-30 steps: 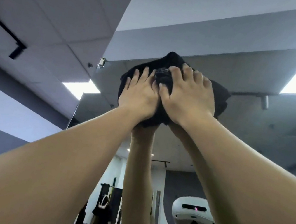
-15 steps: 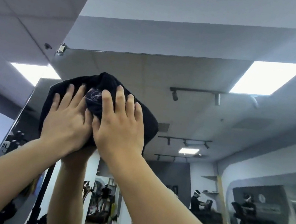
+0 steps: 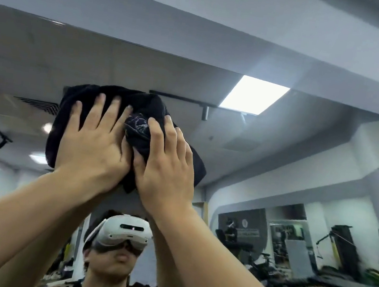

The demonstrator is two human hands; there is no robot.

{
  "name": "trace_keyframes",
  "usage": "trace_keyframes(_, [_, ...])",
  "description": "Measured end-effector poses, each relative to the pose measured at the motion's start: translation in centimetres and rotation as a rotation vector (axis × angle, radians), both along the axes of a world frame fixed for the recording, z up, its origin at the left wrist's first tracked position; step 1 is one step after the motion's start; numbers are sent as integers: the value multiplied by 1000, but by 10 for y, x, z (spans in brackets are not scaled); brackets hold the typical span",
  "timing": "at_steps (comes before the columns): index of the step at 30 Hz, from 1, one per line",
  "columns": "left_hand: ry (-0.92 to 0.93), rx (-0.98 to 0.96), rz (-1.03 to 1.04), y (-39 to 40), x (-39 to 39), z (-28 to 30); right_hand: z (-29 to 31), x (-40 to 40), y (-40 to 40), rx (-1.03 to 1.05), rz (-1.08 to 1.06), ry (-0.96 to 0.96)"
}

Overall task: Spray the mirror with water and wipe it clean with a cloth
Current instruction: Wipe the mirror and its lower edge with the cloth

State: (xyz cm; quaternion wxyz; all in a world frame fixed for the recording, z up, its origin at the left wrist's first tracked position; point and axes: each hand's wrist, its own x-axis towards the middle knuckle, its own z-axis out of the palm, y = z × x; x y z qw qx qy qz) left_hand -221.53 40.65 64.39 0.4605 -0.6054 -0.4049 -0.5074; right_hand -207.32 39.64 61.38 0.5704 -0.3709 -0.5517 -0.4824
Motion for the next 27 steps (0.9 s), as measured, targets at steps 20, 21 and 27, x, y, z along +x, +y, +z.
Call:
trace_keyframes(20, [237, -15, -91, -34, 377, 63, 22, 358, -49, -56, 158, 316])
trace_keyframes(21, [255, -23, -96, -35, 391, 65, 22, 371, -49, -49, 163, 331])
trace_keyframes(27, [361, -78, -164, -44, 460, 47, -3, 434, -56, -25, 149, 439])
